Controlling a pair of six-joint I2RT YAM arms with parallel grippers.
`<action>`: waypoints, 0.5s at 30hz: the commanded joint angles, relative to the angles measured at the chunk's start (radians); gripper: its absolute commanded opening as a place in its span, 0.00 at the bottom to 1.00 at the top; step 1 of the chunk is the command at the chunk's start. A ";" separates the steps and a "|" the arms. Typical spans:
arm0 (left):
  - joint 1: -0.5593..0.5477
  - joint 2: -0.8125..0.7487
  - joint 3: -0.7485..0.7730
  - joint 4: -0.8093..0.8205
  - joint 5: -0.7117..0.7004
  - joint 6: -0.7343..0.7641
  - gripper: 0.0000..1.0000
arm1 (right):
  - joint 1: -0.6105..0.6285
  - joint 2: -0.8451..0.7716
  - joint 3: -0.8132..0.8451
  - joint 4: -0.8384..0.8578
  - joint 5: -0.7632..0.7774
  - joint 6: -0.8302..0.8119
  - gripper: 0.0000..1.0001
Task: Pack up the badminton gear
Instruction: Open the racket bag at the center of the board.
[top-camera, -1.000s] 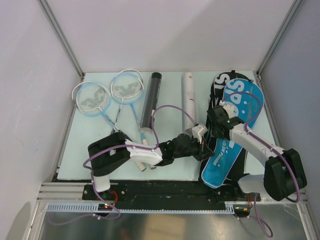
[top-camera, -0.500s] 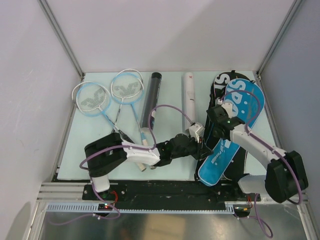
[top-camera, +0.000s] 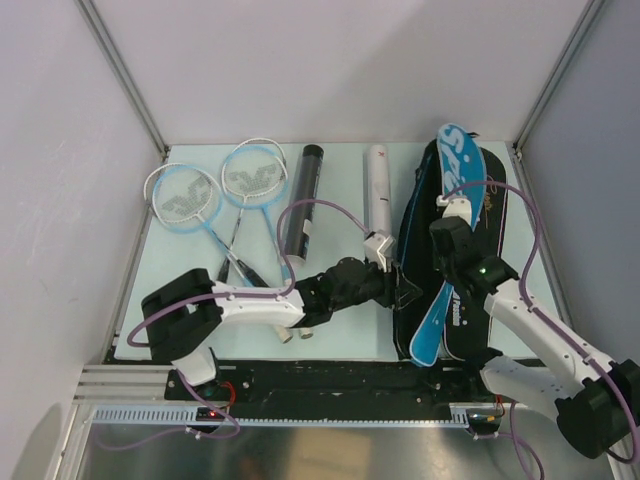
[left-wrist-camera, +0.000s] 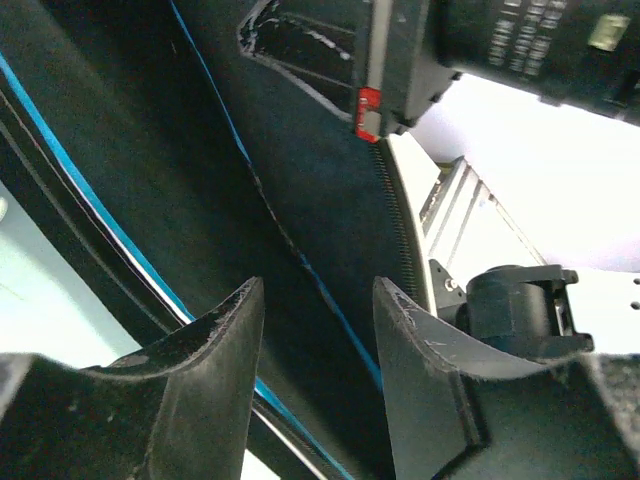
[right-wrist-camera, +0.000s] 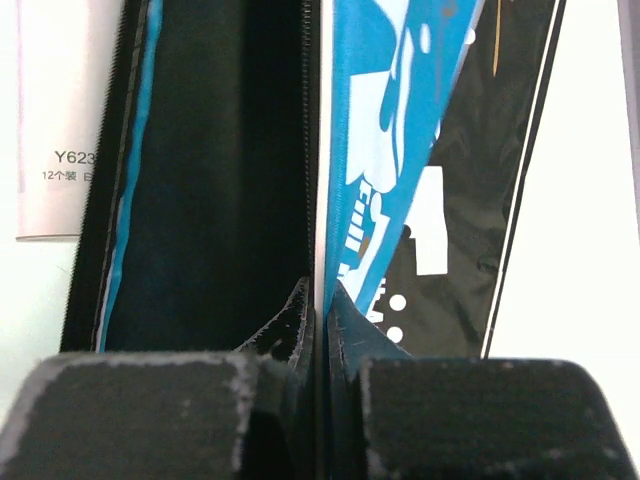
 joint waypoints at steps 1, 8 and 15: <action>0.007 0.017 0.009 -0.021 0.002 -0.038 0.52 | 0.048 0.001 0.003 0.122 0.072 -0.088 0.00; 0.046 -0.100 -0.034 -0.080 -0.052 -0.010 0.55 | 0.073 0.031 0.003 0.120 0.118 -0.120 0.00; 0.235 -0.321 -0.026 -0.448 -0.136 0.003 0.61 | 0.027 0.067 0.001 0.114 0.058 -0.047 0.00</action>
